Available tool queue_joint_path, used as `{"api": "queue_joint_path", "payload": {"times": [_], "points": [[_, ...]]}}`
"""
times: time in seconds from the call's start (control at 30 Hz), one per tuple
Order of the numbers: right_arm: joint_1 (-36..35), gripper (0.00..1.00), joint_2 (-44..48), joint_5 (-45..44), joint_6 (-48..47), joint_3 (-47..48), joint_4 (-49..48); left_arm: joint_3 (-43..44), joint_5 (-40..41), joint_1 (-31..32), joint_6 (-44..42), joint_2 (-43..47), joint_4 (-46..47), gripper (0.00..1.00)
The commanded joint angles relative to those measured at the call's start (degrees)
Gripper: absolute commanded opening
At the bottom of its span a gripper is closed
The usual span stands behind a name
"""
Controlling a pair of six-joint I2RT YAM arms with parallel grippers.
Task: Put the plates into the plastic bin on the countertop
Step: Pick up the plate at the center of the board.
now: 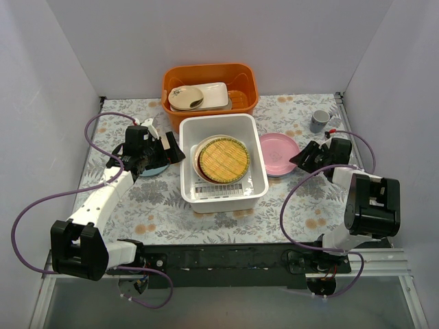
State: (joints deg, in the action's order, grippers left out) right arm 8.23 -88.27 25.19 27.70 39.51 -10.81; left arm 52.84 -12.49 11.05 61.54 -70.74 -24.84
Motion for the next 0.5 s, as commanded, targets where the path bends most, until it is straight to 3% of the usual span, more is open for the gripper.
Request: {"api": "queue_joint_path", "payload": {"times": [0.0,0.47], "points": [[0.3,0.56,-1.4,-0.5,-0.5,-0.4,-2.8,-0.8,1.5,-0.3,-1.0,0.2,-1.1,0.98],[0.3,0.35,-3.9,-0.1,-0.5,0.6,-4.0,-0.9,1.6,-0.3,-1.0,0.0,-1.1,0.98]]}}
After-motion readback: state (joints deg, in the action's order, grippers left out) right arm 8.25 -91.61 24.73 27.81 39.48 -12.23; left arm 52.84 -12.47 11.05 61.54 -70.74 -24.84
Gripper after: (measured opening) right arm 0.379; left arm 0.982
